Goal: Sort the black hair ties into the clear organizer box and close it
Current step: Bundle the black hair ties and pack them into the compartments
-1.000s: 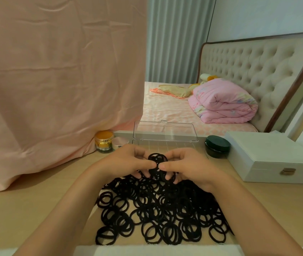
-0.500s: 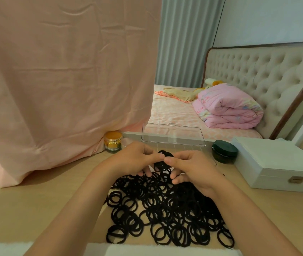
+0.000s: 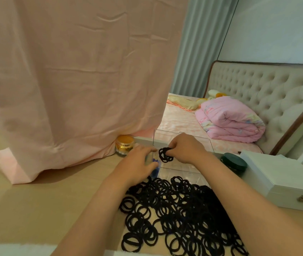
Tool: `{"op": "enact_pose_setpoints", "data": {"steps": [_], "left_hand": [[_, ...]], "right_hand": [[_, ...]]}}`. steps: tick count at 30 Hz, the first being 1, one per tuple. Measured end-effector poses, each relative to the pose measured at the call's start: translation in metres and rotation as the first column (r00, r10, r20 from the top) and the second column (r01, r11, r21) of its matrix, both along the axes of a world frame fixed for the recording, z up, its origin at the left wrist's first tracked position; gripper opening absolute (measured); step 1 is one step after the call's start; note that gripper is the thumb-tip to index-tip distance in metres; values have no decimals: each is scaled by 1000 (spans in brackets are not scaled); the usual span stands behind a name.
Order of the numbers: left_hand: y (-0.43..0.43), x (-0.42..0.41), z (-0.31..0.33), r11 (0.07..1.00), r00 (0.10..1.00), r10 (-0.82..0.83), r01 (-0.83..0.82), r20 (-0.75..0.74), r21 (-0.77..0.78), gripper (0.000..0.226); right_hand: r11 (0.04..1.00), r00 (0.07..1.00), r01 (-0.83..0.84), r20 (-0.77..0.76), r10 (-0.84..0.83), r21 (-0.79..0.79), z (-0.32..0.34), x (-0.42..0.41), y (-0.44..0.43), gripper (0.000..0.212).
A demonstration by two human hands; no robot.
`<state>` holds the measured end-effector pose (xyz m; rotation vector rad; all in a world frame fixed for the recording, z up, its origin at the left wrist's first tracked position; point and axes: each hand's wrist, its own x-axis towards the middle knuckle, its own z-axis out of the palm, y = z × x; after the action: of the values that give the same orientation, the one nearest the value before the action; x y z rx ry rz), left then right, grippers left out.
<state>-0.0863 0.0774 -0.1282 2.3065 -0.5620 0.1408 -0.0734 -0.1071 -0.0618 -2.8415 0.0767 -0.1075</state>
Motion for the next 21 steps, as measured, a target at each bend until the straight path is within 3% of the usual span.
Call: {"op": "enact_pose_setpoints", "data": {"steps": [3,6,9,12,14,18,21], "left_hand": [[-3,-2,-1,1000,1000,-4,5,-21,25,51],[-6,-2,-2,999,1000,-1,2,-21,51,52],[-8,-3,-4,998,1000,-3,3,-7,68,52],[-8,-2,-5,996,1000,-4,4,10,86,52],[-8,-2,-5,995,1000,-1,0,14,99,50],[-11,-2,-5,994,1000,-25,23,10,107,43],[-9,-1,-4,996,1000,-20,20,6,92,44]], "right_hand": [[972,1000,13,12,-11,-234,-5,11,8,18],[939,1000,-12,-19,6,-343,-5,16,20,28],[907,993,-64,-121,14,-415,-5,19,30,26],[915,967,-168,-243,79,-368,4,21,29,15],[939,943,-242,-288,167,-245,16,21,21,17],[977,959,-209,-186,212,38,35,9,3,21],[975,972,-218,-94,213,-44,30,-4,-2,33]]}}
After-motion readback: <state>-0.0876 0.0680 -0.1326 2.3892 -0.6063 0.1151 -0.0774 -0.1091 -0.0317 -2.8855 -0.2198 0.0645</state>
